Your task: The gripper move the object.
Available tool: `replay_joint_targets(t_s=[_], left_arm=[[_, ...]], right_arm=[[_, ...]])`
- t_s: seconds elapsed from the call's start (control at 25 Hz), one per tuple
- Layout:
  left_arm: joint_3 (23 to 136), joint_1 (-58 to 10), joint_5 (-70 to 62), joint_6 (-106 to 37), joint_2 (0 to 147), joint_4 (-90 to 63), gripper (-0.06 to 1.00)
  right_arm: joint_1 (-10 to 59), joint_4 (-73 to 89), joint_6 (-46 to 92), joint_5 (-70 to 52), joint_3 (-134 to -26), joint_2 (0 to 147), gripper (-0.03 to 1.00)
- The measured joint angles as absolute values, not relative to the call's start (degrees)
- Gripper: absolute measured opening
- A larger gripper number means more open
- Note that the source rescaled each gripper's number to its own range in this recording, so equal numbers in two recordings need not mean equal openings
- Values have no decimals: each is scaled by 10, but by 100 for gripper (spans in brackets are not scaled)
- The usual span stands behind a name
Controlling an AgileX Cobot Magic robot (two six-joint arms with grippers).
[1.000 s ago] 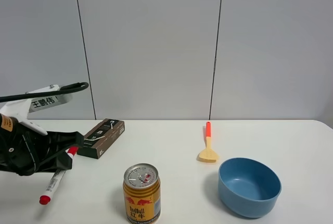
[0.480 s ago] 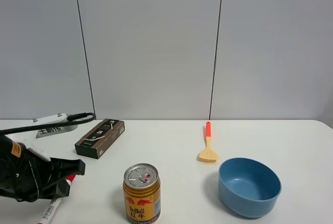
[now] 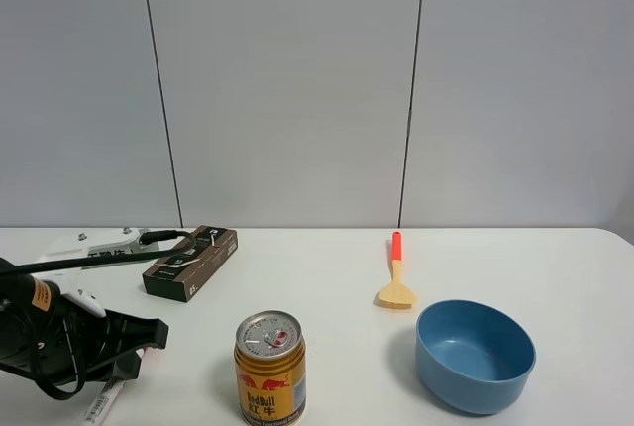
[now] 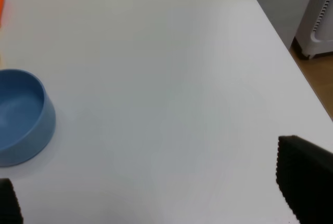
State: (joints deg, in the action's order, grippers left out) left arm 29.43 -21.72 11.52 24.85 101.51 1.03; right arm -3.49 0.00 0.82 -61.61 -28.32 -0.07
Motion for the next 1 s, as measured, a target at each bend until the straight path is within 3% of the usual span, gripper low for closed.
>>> replay_joint_targets(t_s=[0.6,0.68,0.84,0.92,1.0], left_arm=[[295,-217,163,237,1047,21,3],[295,-217,170,224,1048,21,19],[295,-217,180,220,1048,21,81],[295,-217,185,219,1048,24,94],[295,-217,186,218,1048,29,98]], right_arm=[[-35,0,8,-616,-283,-1,100],[-35,0,8,-616,-283,-1,100],[-35,0,8,-616,-283,-1,100],[-35,0,8,-616,-283,-1,100],[-35,0,8,-616,-283,-1,100]])
